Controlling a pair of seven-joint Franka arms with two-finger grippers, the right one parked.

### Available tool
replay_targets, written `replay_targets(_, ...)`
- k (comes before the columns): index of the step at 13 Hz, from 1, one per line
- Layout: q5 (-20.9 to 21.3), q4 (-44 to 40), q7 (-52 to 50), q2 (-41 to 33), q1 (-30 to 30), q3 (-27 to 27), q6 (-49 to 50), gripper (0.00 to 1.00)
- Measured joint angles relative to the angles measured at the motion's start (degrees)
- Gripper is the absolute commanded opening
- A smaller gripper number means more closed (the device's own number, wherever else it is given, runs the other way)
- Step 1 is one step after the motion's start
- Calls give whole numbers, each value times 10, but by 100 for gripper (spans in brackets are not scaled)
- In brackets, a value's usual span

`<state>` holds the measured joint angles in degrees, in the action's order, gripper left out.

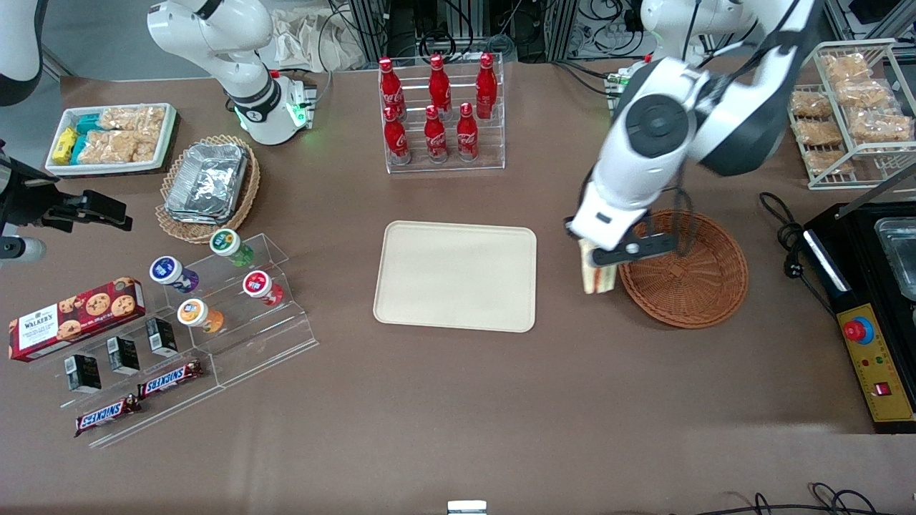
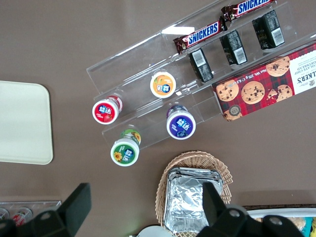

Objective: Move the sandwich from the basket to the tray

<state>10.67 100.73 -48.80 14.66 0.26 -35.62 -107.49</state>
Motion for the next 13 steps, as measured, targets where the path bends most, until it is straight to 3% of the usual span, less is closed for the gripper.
replay_targets(2, 48, 2, -48, 60, -6, -29, -35, 0)
replay_targets(6, 64, 1, -52, 147, -29, -31, -78, 0)
replay_targets(11, 135, 1, -57, 219, -64, -31, -82, 0)
replay_targets(13, 144, 1, -58, 236, -67, -31, -92, 0)
